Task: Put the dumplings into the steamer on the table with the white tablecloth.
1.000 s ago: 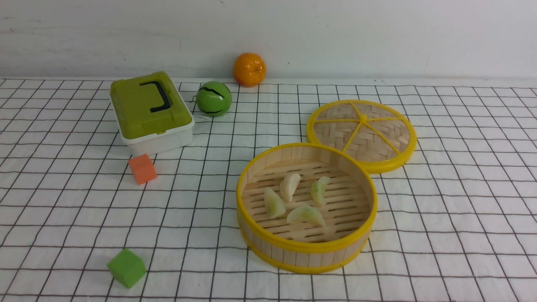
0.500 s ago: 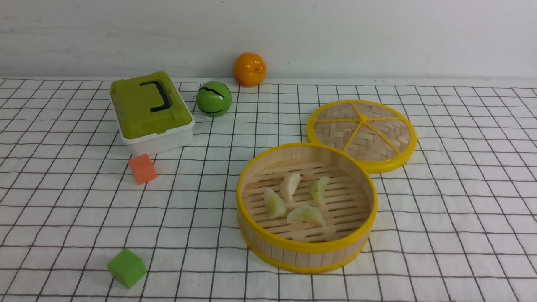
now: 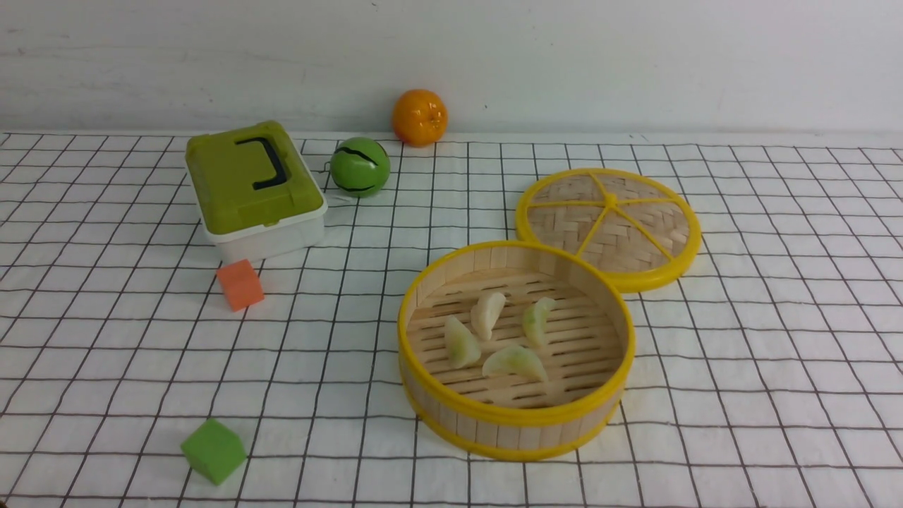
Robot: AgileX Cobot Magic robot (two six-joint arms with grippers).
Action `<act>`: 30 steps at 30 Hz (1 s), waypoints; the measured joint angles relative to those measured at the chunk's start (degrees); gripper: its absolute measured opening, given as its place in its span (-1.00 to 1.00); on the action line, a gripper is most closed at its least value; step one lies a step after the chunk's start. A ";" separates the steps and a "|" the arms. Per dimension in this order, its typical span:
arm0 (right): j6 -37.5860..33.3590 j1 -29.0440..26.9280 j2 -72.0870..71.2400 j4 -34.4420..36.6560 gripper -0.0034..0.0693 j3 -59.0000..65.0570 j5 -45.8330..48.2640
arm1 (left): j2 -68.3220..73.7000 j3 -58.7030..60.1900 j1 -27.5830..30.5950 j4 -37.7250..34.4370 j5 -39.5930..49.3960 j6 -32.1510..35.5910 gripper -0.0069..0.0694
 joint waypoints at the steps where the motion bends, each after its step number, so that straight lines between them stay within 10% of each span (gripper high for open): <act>1: 0.00 0.00 0.00 0.00 -0.76 0.00 0.00 | 0.00 -0.01 0.00 -0.76 1.41 3.20 -0.85; 30: 0.00 0.00 0.00 0.00 -0.68 0.00 0.00 | 0.00 -0.01 4.51 1.00 6.64 4.92 -0.85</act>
